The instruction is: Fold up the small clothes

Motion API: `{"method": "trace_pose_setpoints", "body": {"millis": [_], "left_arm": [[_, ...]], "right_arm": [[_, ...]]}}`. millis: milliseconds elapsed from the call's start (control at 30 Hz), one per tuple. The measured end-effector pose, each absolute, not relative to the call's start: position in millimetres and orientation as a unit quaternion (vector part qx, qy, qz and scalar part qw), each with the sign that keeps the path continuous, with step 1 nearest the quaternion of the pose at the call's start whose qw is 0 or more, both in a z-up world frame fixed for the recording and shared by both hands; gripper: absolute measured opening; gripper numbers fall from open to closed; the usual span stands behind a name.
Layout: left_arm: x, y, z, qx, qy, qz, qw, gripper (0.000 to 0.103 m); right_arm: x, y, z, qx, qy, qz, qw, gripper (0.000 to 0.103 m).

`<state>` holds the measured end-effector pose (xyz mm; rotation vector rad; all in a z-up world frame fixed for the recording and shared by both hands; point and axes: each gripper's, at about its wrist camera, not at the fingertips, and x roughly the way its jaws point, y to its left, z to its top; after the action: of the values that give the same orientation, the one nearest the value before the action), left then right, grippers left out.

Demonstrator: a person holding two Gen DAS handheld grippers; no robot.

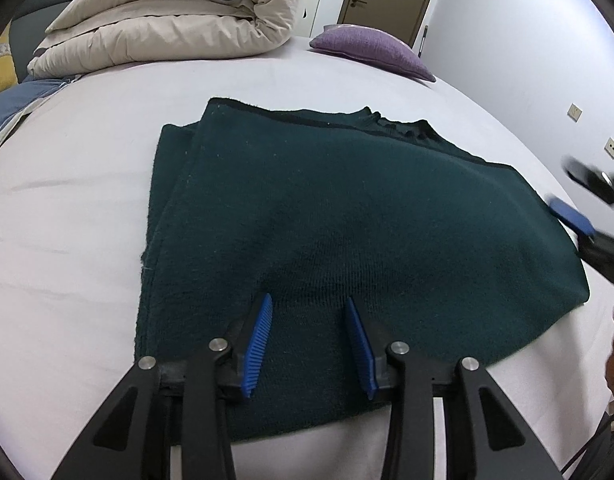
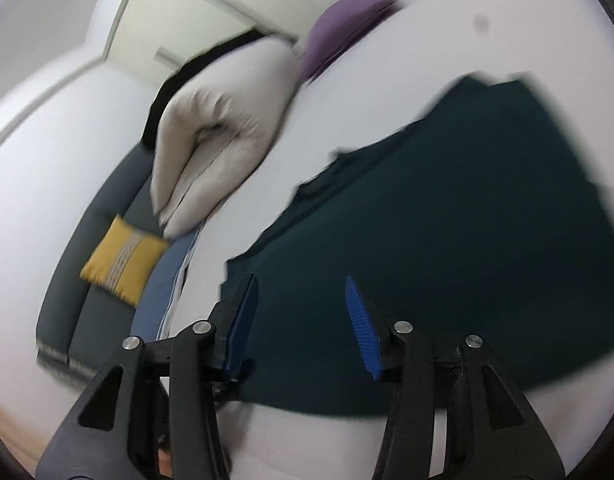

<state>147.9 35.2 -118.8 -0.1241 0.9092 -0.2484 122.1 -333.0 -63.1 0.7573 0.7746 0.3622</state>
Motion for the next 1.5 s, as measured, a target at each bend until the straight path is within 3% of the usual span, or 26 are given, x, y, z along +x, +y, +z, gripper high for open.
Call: {"method": "trace_pose_setpoints", "body": {"millis": [167, 300, 433, 467, 800, 1200, 1267, 1500], "left_arm": [[149.0, 34.8, -120.5, -0.057, 0.438, -0.119, 0.889, 0.042], [149.0, 34.3, -121.1, -0.052, 0.439, -0.118, 0.889, 0.042], [148.6, 34.6, -121.0, -0.05, 0.439, -0.118, 0.889, 0.042], [148.3, 34.4, -121.3, -0.048, 0.439, -0.117, 0.89, 0.042], [147.8, 25.0, -122.7, -0.003, 0.44, -0.097, 0.893, 0.043], [146.7, 14.4, -123.0, 0.036, 0.436, -0.079, 0.896, 0.044], [146.3, 13.6, -122.9, 0.04, 0.436, -0.077, 0.896, 0.044], [147.2, 14.1, -122.9, 0.043, 0.436, -0.076, 0.896, 0.044]], "right_arm": [[184.5, -273.8, -73.1, 0.352, 0.391, 0.207, 0.825, 0.045], [201.2, -280.0, -109.6, 0.337, 0.423, 0.184, 0.821, 0.045], [188.9, -325.0, -134.7, 0.367, 0.412, 0.187, 0.812, 0.027], [185.7, -336.8, -136.3, 0.374, 0.406, 0.181, 0.814, 0.027], [122.2, -473.3, -136.6, 0.447, 0.322, 0.068, 0.832, 0.027], [42.4, -477.5, -102.4, 0.415, 0.319, 0.061, 0.85, 0.035], [39.2, -465.7, -96.9, 0.408, 0.322, 0.082, 0.85, 0.047], [51.2, -448.1, -113.4, 0.392, 0.377, 0.096, 0.834, 0.047]]}}
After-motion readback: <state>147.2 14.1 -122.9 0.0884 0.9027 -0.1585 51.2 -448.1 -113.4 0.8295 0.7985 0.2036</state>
